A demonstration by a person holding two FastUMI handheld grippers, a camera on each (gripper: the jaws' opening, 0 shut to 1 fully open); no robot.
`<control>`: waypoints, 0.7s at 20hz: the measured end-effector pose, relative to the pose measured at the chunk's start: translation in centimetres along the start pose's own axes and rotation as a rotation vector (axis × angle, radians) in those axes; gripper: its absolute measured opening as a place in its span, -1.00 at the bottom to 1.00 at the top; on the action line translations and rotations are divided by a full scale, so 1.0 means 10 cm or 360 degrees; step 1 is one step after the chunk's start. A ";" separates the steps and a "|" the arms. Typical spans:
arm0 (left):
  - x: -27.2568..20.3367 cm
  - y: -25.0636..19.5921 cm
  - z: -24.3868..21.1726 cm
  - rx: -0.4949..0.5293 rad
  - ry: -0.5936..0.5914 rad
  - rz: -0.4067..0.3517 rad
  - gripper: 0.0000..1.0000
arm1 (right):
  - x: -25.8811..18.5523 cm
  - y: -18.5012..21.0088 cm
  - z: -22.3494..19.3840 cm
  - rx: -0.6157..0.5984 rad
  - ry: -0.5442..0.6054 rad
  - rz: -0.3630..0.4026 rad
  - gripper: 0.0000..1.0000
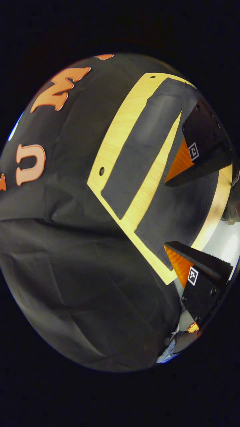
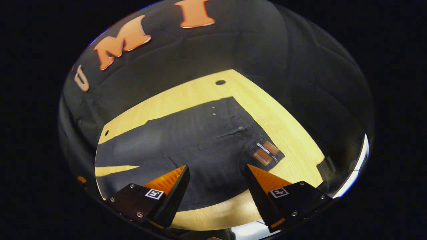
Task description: Grasp the waist and the cuffs of the jeans and fold them to make the two legs overlap; first hold the waist and fold one-third of the jeans toward the cuffs, then hold the cuffs and fold the remaining one-third in the same direction to finish folding.
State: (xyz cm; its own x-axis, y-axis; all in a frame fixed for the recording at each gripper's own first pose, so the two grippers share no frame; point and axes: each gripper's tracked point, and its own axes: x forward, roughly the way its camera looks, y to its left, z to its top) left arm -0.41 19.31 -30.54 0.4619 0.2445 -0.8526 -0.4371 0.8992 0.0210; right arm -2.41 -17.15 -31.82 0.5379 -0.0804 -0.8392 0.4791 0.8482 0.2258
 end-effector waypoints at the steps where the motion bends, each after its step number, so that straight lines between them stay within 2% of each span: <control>1: 0.04 0.03 -0.04 -0.0029 0.0049 0.0017 0.97 | 0.09 -0.11 -0.05 0.0095 0.0062 -0.0007 0.98; 3: 0.10 0.06 -0.15 -0.0056 0.0152 0.0049 0.97 | 0.23 -0.33 -0.14 0.0251 0.0162 -0.0040 0.98; 6: 0.16 0.06 -0.30 -0.0117 0.0288 0.0090 0.97 | 0.38 -0.72 -0.19 0.0278 0.0221 -0.0170 0.98; 10: 0.21 0.14 -0.51 -0.0244 0.0430 0.0141 0.97 | 0.54 -0.89 -0.28 0.0377 0.0352 -0.0220 0.99; 14: 0.23 0.31 -0.67 -0.0430 0.0608 0.0210 0.97 | 0.64 -1.04 -0.37 0.0444 0.0437 -0.0365 0.98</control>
State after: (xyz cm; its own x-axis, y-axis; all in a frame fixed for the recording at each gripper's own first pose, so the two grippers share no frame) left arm -5.89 20.16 -35.91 0.0948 0.1540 -0.9835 -0.6809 0.7308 0.0488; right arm -6.53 -24.55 -41.43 0.2101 -0.0757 -0.9747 0.7531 0.6483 0.1119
